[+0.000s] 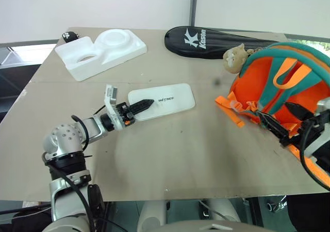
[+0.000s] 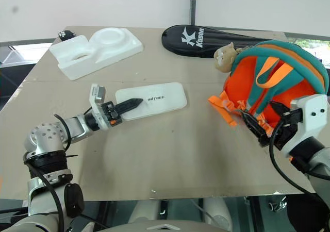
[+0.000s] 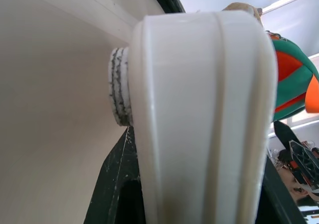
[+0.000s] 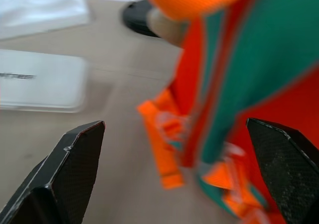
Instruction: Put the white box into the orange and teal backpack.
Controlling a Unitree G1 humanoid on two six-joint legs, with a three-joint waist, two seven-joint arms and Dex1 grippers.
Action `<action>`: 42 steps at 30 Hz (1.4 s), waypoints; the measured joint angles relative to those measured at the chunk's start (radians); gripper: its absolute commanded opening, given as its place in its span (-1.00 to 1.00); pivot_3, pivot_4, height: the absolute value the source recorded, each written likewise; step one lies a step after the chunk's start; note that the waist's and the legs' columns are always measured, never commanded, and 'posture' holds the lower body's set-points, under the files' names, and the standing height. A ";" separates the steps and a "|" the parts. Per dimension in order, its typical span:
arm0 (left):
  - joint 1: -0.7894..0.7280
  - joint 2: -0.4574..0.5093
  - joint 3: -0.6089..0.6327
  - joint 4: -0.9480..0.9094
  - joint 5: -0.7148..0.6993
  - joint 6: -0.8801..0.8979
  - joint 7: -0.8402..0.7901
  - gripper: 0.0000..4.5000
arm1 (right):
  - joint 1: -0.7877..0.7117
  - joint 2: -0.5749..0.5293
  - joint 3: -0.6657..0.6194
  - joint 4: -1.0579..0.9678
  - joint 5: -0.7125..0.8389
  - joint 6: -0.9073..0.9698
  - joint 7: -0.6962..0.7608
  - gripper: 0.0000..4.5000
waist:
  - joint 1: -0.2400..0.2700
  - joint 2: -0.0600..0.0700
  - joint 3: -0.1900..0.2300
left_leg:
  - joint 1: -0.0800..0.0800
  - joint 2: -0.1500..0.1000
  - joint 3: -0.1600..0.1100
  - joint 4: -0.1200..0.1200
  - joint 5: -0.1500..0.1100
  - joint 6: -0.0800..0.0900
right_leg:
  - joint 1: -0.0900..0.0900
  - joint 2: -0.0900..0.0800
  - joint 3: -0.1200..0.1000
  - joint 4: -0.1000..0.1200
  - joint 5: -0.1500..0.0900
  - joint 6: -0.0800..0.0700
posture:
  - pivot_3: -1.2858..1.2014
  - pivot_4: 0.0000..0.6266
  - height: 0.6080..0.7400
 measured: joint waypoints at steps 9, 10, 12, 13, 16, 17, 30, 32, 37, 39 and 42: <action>-0.016 -0.044 -0.011 -0.066 -0.002 -0.048 0.041 -0.57 | -0.243 0.049 0.272 0.260 -0.213 -0.120 -0.170 0.77 | -0.005 0.000 0.000 | -0.001 0.000 0.000 0.000 0.000 0.000 | -0.001 0.001 0.001 0.000 0.002 0.003 | 0.03 -0.52 1.00; -0.010 -0.048 -0.010 -0.076 -0.004 -0.051 0.049 -0.57 | -0.264 0.053 0.304 0.283 -0.229 -0.140 -0.171 0.62 | -0.004 0.000 0.000 | -0.001 0.000 0.000 0.000 0.000 0.000 | -0.001 0.001 0.001 0.000 0.002 0.003 | 0.03 -0.52 1.00; -0.001 -0.054 -0.008 -0.086 -0.008 -0.056 0.062 -0.57 | -0.270 0.053 0.349 0.303 -0.249 -0.161 -0.166 0.18 | -0.001 0.000 0.000 | -0.002 0.000 -0.001 0.000 0.000 0.000 | -0.001 0.001 0.000 0.000 0.002 0.003 | 0.03 -0.52 1.00; 0.011 -0.057 -0.003 -0.097 -0.012 -0.059 0.072 -0.57 | -0.272 0.056 0.372 0.320 -0.255 -0.174 -0.159 0.02 | 0.000 0.000 0.000 | -0.004 0.000 -0.001 0.000 0.000 0.000 | -0.002 0.001 -0.001 -0.001 0.002 0.003 | 0.03 -0.52 1.00; 0.038 -0.068 0.004 -0.121 -0.027 -0.064 0.093 -0.57 | -0.296 0.088 0.388 0.358 -0.254 -0.199 -0.146 -0.65 | -0.001 0.000 0.000 | -0.007 0.000 -0.001 0.001 0.000 0.000 | -0.004 0.001 -0.001 -0.001 0.002 0.003 | 0.03 -0.52 1.00; 0.046 -0.076 0.006 -0.135 -0.040 -0.064 0.103 -0.57 | -0.307 0.095 0.392 0.362 -0.244 -0.207 -0.141 -0.79 | 0.000 0.001 0.000 | -0.008 0.000 -0.002 0.002 0.000 0.000 | -0.004 0.001 -0.002 -0.001 0.002 0.004 | 0.03 -0.52 1.00; 0.071 -0.082 0.036 -0.161 -0.077 -0.111 0.169 -0.57 | -0.484 0.064 0.554 0.522 -0.324 -0.418 0.056 -1.00 | -0.006 0.001 0.001 | -0.007 0.001 -0.002 0.004 0.000 0.000 | -0.004 0.001 -0.002 0.000 0.002 0.004 | 0.03 -0.52 1.00; 0.071 -0.083 0.037 -0.161 -0.077 -0.135 0.173 -0.57 | -0.542 0.076 0.589 0.531 -0.306 -0.460 0.130 -1.00 | -0.005 0.001 0.001 | -0.007 0.001 -0.002 0.004 0.000 0.000 | -0.004 0.001 -0.002 0.000 0.002 0.003 | 0.03 -0.52 1.00; 0.070 -0.083 0.053 -0.160 -0.077 -0.205 0.198 -0.57 | -0.634 0.133 0.674 0.577 -0.238 -0.500 0.292 -1.00 | -0.006 0.002 0.001 | -0.008 0.001 -0.002 0.004 0.000 0.000 | -0.004 0.001 -0.002 0.000 0.002 0.003 | 0.03 -0.52 1.00; 0.070 -0.080 0.073 -0.160 -0.076 -0.232 0.207 -0.57 | -0.649 0.132 0.705 0.574 -0.189 -0.496 0.362 -1.00 | -0.005 0.002 0.001 | -0.008 0.001 -0.002 0.004 0.000 0.000 | -0.004 0.001 -0.003 0.000 0.002 0.003 | 0.03 -0.52 1.00; 0.075 -0.060 0.095 -0.160 -0.076 -0.278 0.217 -0.57 | -0.647 0.099 0.734 0.543 -0.101 -0.454 0.460 -1.00 | -0.002 0.002 0.001 | -0.009 0.002 -0.003 0.003 0.000 0.000 | -0.004 0.001 -0.004 -0.001 0.002 0.003 | 0.03 -0.52 1.00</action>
